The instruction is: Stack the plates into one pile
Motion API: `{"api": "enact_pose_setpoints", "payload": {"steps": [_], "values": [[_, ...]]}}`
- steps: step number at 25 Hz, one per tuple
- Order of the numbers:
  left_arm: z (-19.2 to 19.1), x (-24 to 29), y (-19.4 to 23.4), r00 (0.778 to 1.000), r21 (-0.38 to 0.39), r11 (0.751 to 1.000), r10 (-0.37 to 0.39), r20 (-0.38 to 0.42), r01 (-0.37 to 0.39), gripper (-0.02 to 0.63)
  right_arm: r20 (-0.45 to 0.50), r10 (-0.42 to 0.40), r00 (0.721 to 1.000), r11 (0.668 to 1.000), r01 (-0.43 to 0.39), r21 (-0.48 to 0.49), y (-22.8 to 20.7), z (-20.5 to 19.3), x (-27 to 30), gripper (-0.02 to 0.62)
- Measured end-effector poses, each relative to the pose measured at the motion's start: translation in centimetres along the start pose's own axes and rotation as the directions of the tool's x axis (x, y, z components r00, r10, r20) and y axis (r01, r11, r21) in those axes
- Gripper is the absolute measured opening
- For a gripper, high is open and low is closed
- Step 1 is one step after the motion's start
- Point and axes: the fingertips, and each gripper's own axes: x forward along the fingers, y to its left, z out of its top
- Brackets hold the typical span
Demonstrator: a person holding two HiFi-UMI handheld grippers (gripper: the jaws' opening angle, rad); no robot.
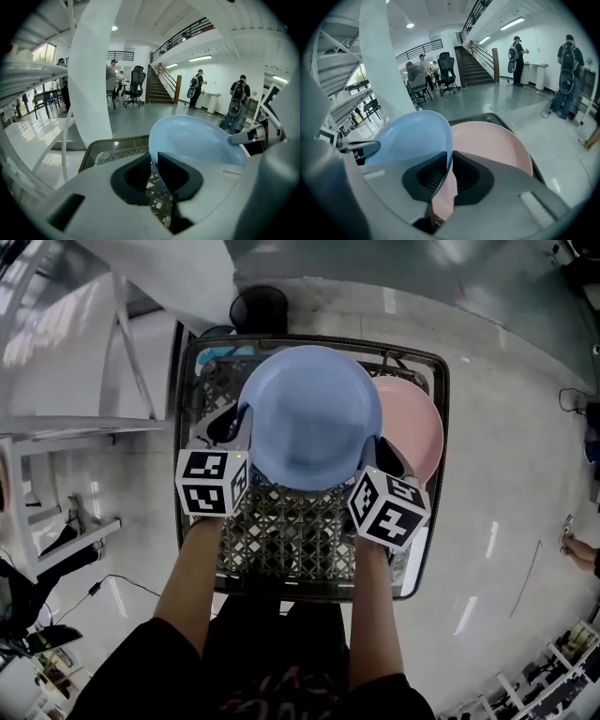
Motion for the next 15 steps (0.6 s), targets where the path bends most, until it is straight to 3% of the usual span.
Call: {"api": "enact_pose_setpoints", "payload": {"steps": [15], "values": [[2.1, 4.6, -13.2, 0.987, 0.097, 0.982, -0.159, -0.018, 0.16, 0.046, 0.02, -0.143, 0.99, 0.982, 0.139, 0.127, -12.9, -0.5, -4.4, 0.038]]}}
